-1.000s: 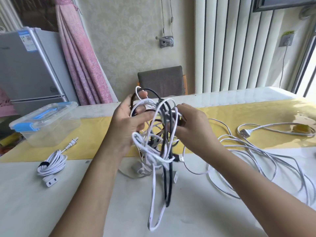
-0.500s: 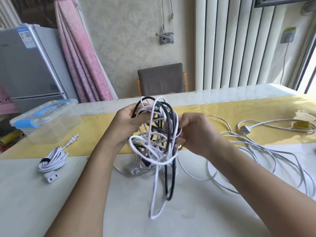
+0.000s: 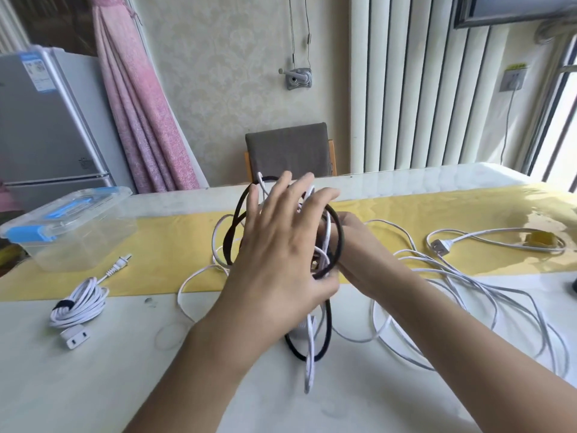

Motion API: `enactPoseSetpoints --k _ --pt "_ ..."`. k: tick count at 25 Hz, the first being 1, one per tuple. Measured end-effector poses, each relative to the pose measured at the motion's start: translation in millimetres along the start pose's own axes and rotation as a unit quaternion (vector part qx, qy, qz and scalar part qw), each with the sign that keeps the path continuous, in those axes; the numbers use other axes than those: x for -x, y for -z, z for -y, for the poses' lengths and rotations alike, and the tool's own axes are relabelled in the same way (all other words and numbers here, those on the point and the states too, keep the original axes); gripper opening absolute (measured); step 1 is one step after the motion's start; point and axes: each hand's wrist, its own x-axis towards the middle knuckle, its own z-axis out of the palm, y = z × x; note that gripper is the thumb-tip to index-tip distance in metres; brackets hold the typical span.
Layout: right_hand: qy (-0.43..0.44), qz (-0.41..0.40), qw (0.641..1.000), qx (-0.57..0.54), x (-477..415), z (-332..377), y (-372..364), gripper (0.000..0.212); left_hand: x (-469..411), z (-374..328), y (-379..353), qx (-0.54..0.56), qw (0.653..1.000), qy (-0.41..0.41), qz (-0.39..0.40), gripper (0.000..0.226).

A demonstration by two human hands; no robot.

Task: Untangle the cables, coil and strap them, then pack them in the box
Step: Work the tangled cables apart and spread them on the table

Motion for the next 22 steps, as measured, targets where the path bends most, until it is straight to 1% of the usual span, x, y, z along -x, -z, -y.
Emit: enactPoseSetpoints --k 2,3,5,6,7,8,9,10,11,12,13,14,15,16,17,18,19,20,22 --pt "0.004 0.011 0.999 0.042 1 4 3 0.031 -3 15 3 0.029 0.998 0.038 -0.049 0.057" --pt "0.009 0.014 0.997 0.069 2 7 5 0.034 -4 25 7 0.055 0.992 0.077 -0.082 0.052" --pt "0.022 0.052 0.992 0.116 4 10 12 0.027 -4 51 15 0.081 0.972 0.173 -0.138 0.041" --pt "0.026 0.083 0.988 0.127 5 10 13 0.024 -3 63 17 0.070 0.962 0.218 -0.148 0.036" --pt "0.028 0.107 0.985 0.133 6 9 12 0.023 -2 75 17 0.037 0.955 0.258 -0.142 0.032" --pt "0.028 0.116 0.983 0.138 5 5 12 0.022 -1 84 15 -0.019 0.949 0.294 -0.112 0.033" --pt "0.030 0.115 0.983 0.141 4 2 11 0.017 1 91 13 -0.079 0.939 0.330 -0.059 0.038" --pt "0.031 0.105 0.985 0.134 2 -1 10 0.015 2 94 12 -0.121 0.926 0.358 0.008 0.050" --pt "0.033 0.089 0.989 0.110 0 -3 11 0.017 3 95 12 -0.133 0.920 0.363 0.063 0.065" --pt "0.028 0.065 0.995 0.071 -2 -3 13 0.021 4 92 13 -0.106 0.935 0.326 0.088 0.079" --pt "0.022 0.042 0.998 0.030 -2 -3 16 0.021 4 84 15 -0.037 0.964 0.248 0.086 0.088" --pt "0.017 0.023 1.000 -0.005 -2 -3 18 0.020 2 70 18 0.070 0.983 0.158 0.068 0.090" --pt "0.013 0.015 0.999 -0.028 -1 -4 20 0.020 0 53 22 0.186 0.977 0.094 0.054 0.087" --pt "0.007 0.022 0.999 -0.038 -1 -5 20 0.023 -2 38 22 0.273 0.958 0.066 0.062 0.082" --pt "0.002 0.041 0.998 -0.037 -1 -6 20 0.028 -2 28 20 0.319 0.943 0.053 0.078 0.075" --pt "0.000 0.069 0.997 -0.028 -1 -7 21 0.036 -2 24 15 0.327 0.939 0.054 0.088 0.066" --pt "0.006 0.094 0.995 -0.018 -1 -8 23 0.042 -2 25 7 0.309 0.944 0.064 0.094 0.057" --pt "0.017 0.111 0.994 -0.009 -1 -8 25 0.043 -3 30 1 0.284 0.949 0.086 0.104 0.054" --pt "0.040 0.111 0.993 0.005 -1 -8 27 0.035 -8 42 -6 0.236 0.952 0.123 0.151 0.052"
